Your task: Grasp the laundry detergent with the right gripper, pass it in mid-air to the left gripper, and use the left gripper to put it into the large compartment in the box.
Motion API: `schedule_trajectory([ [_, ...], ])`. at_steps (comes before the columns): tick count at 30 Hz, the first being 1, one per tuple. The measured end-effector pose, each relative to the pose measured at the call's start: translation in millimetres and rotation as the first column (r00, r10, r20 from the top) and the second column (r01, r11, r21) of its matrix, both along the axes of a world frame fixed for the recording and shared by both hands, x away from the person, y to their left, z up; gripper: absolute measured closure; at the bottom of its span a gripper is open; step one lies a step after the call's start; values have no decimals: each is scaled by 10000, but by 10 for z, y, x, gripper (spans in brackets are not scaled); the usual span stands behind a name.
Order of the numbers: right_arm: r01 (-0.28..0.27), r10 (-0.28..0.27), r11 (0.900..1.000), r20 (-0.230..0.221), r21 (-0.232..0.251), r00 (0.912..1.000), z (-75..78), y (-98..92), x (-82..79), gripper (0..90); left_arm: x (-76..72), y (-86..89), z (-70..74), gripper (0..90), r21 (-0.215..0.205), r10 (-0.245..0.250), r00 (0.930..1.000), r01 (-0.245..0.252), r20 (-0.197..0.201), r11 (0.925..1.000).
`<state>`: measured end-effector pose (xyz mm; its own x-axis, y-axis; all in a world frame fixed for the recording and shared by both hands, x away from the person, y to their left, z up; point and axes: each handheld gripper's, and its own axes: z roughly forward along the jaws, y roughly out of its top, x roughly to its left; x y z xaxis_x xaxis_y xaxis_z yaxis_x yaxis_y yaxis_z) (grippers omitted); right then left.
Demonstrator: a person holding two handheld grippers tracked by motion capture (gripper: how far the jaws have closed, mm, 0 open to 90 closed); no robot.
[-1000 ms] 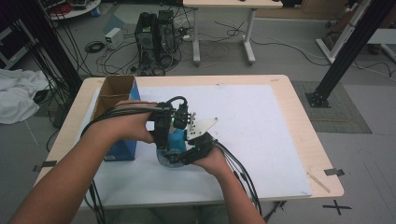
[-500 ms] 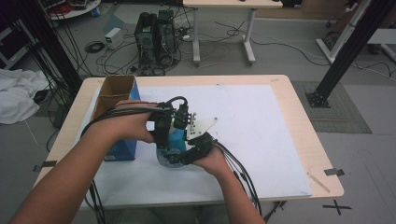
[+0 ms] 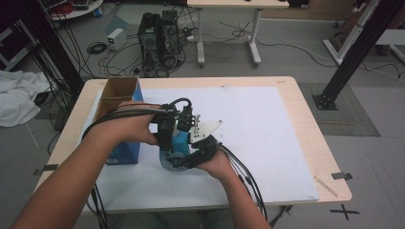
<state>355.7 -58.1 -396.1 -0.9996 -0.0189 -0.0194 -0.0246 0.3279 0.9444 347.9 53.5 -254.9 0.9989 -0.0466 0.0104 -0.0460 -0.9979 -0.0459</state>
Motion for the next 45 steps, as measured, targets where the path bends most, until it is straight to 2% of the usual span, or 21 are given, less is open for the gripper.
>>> schedule_trajectory([
  [3, -96, 96, 9999, 15, 38, 10000, 5, -4, 8, 445, 6, 5, 6, 380, -45, -5, 9999, 4, -112, 10000],
  [8, -63, 63, 9999, 15, -84, 10000, 23, -5, 3, 445, -9, 6, 12, 384, 21, -37, 10000, 37, 46, 10000],
  [19, 144, -143, 9998, 75, -128, 9999, 37, -14, -9, 420, -15, -1, 33, 386, 64, 144, 9999, -144, 85, 9999],
  [20, 72, -72, 9997, -17, -225, 10000, 43, -30, -11, 398, -10, -2, 37, 386, 93, 198, 9997, -199, 118, 9998],
  [22, 385, -390, 9984, -105, -406, 9992, 53, -60, 4, 330, -7, 0, 42, 385, 97, 158, 9998, -160, 140, 9998],
  [27, 540, -543, 9974, -46, -471, 9985, 82, -103, 20, 275, 3, 9, 51, 385, 140, 282, 9996, -283, 94, 9995],
  [28, 596, -599, 9972, -42, -454, 9982, 90, -114, 21, 242, 6, 15, 55, 385, 134, 317, 9995, -317, 65, 9994],
  [29, 601, -600, 9973, 22, -420, 9982, 94, -132, 33, 240, 17, 18, 66, 385, 147, 190, 9997, -192, 161, 9997],
  [30, 640, -644, 9971, -87, -416, 9979, 111, -152, 20, 240, 7, 29, 70, 385, 106, 417, 9991, -417, 47, 9991],
  [31, 592, -584, 9976, 227, -365, 9980, 122, -165, 33, 235, 15, 35, 77, 385, 81, 394, 9992, -394, 5, 9992],
  [33, 585, -571, 9977, 407, -344, 9975, 165, -227, 34, 229, 13, 51, 101, 385, 92, 518, 9986, -518, 51, 9986],
  [34, 585, -571, 9977, 407, -344, 9975, 165, -227, 34, 229, 28, 56, 118, 385, 82, 377, 9992, -378, 105, 9993],
  [35, 512, -492, 9977, 463, -435, 9977, 179, -251, 39, 228, 18, 66, 129, 385, 45, 550, 9985, -550, 67, 9985],
  [36, 576, -559, 9977, 475, -349, 9973, 205, -287, 49, 225, 32, 71, 153, 385, 57, 440, 9988, -442, 205, 9990],
  [37, 576, -559, 9977, 475, -349, 9973, 205, -287, 49, 225, 24, 85, 167, 385, 29, 687, 9976, -687, 24, 9976],
  [39, 491, -452, 9978, 839, -451, 9954, 231, -327, 83, 219, 39, 102, 213, 385, -47, 660, 9977, -659, 167, 9978],
  [40, 1179, -1230, 9844, -315, -1307, 9919, 283, -416, -21, 219, 52, 121, 260, 385, -68, 806, 9966, -805, 156, 9967],
  [42, 1228, -1262, 9819, -152, -1444, 9919, 328, -461, -8, 219, 65, 129, 289, 385, -71, 855, 9963, -854, 127, 9963],
  [43, 1228, -1262, 9819, -152, -1444, 9919, 328, -461, -8, 219, 81, 136, 311, 385, -80, 827, 9964, -826, 177, 9966],
  [44, 1249, -1289, 9798, -158, -1561, 9915, 349, -486, 7, 218, 84, 147, 327, 385, -46, 1112, 9938, -1112, -29, 9938],
  [45, 1306, -1376, 9770, -304, -1685, 9900, 370, -513, 7, 212, 97, 151, 350, 384, -44, 1082, 9941, -1081, 93, 9941],
])
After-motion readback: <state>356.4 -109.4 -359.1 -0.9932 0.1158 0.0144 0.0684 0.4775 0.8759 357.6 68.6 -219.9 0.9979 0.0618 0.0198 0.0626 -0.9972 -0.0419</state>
